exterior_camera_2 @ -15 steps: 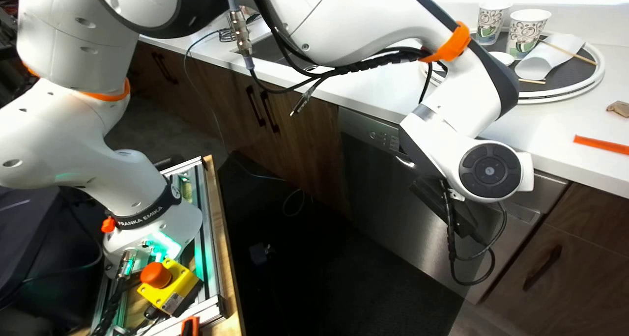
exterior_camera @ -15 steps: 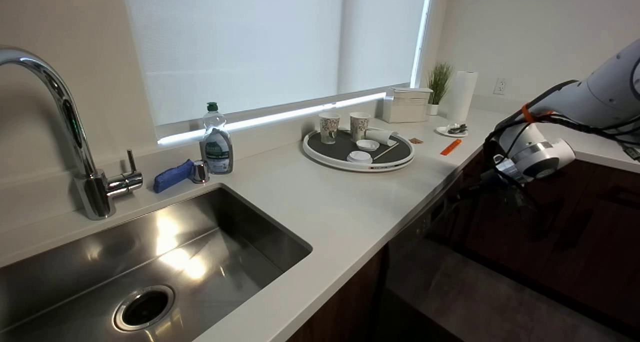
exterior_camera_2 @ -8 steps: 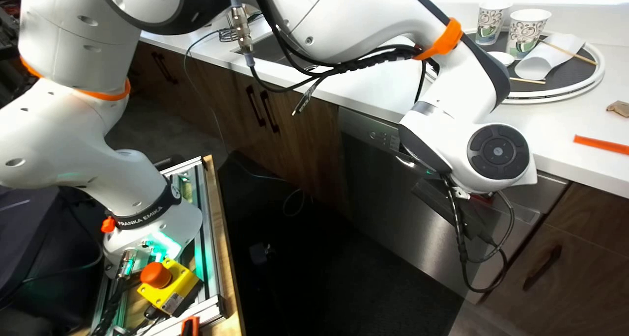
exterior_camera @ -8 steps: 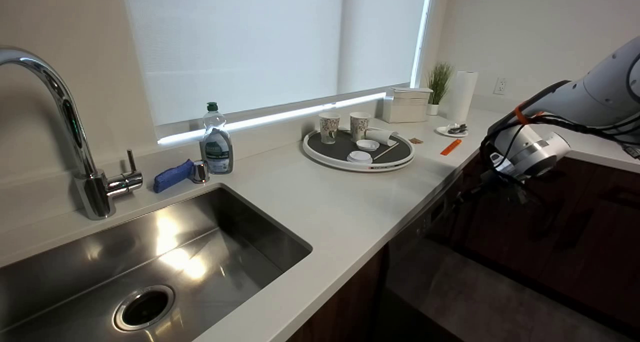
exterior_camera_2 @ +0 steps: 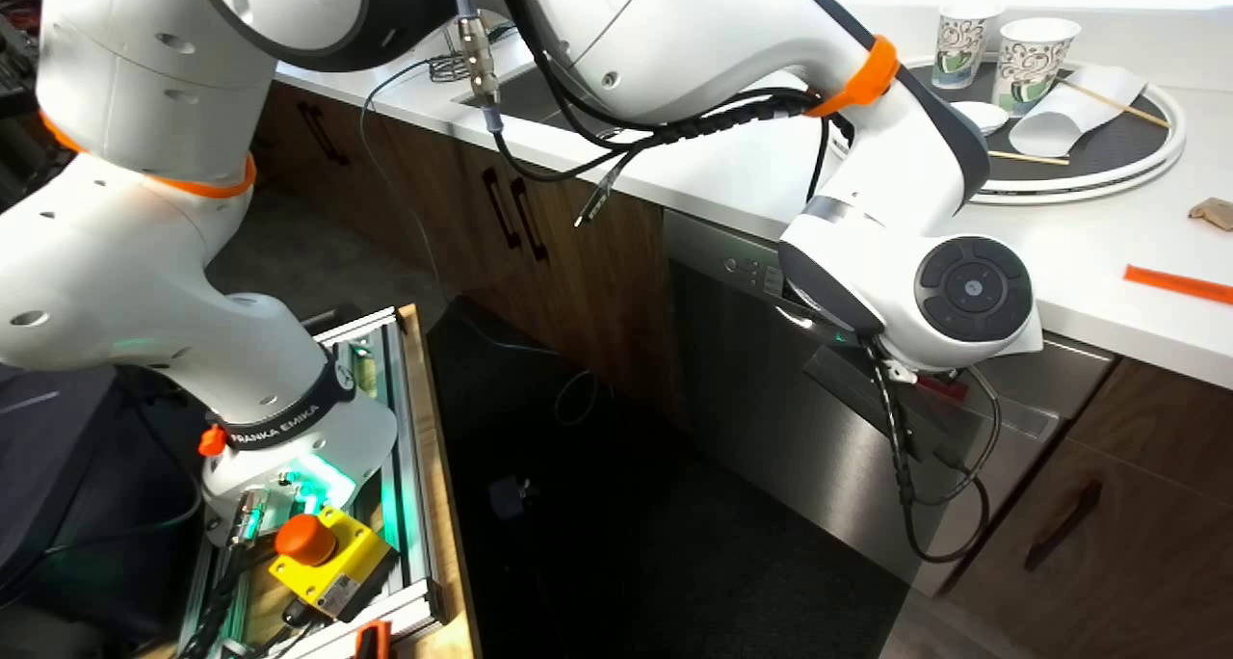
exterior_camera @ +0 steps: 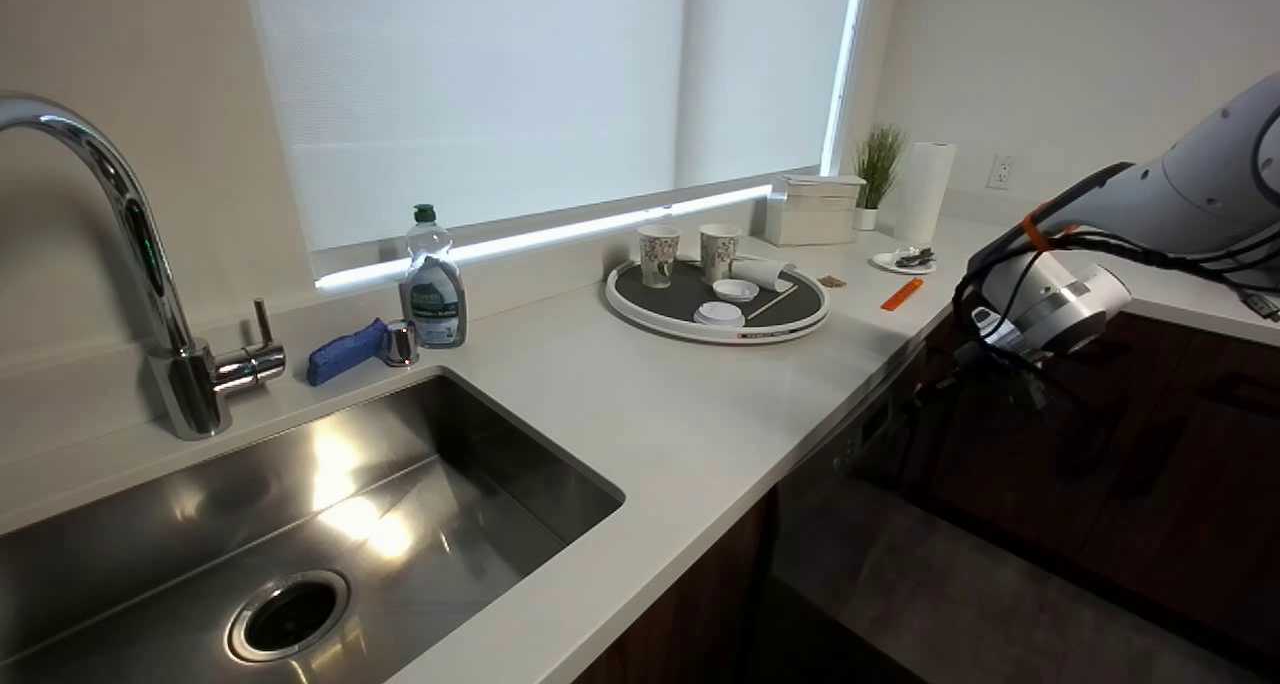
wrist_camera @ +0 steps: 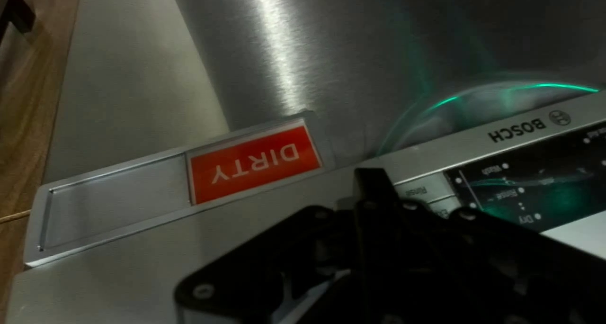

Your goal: Press the button on the washing machine

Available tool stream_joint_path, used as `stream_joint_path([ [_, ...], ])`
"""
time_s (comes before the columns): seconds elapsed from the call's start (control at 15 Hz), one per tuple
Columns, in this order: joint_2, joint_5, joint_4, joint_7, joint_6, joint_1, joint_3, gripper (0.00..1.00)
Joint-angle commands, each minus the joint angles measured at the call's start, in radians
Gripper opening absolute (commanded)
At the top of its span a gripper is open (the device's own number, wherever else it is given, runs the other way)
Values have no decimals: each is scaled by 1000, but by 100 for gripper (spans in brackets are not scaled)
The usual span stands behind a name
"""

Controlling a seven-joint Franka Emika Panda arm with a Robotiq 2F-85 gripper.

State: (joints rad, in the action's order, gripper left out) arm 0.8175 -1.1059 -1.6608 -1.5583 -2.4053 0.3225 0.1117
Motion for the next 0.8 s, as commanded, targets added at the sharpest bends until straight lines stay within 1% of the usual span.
stream_joint_path([
  [0.0, 16, 28, 11, 19, -17, 8, -17, 0],
  [0.2, 21, 29, 13, 21, -30, 4, -15, 0],
  [0.73, 26, 5, 21, 8, -40, 20, -29, 0],
])
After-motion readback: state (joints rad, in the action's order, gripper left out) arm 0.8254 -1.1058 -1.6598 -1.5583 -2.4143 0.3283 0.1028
